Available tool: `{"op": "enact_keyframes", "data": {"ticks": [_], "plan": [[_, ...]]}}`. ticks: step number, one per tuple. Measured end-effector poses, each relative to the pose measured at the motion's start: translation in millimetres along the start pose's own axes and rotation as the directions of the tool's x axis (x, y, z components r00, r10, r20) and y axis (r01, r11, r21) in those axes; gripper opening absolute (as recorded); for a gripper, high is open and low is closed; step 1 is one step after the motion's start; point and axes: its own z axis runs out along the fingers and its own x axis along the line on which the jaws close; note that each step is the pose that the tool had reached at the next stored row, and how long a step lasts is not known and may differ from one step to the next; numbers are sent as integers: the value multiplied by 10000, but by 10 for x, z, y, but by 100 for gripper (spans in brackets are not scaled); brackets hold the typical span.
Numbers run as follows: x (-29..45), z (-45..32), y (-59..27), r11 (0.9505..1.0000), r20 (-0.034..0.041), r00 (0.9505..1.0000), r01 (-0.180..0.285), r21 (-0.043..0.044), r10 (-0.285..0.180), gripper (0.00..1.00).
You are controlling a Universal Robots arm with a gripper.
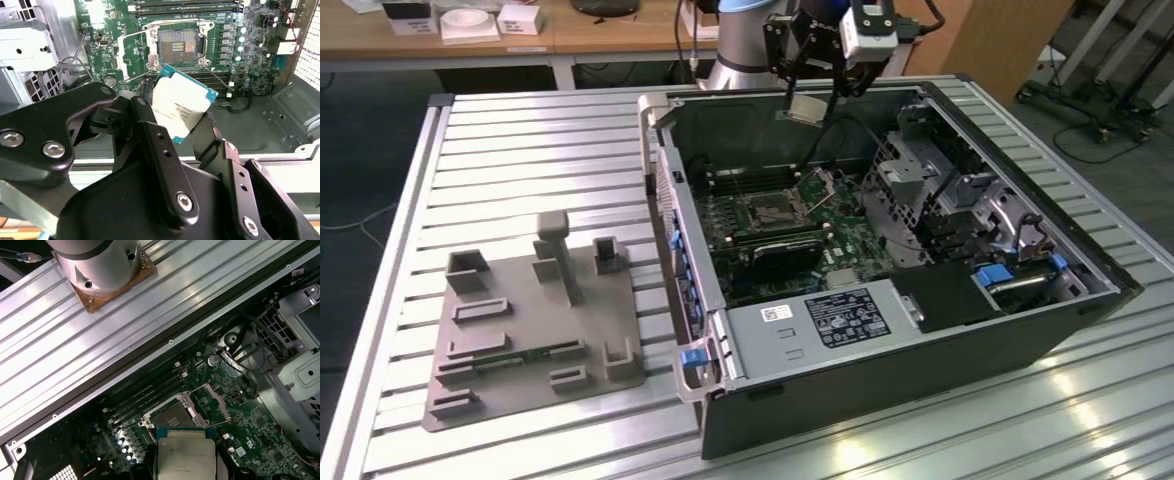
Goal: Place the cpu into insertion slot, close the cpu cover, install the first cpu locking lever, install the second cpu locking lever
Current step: 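Place the cpu into insertion slot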
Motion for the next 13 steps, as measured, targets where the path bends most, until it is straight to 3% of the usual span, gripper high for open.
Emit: {"op": "enact_keyframes", "data": {"ticks": [13], "plan": [[0, 3, 0, 9994, 31, 9994, -346, -8, 346, 54]]}}
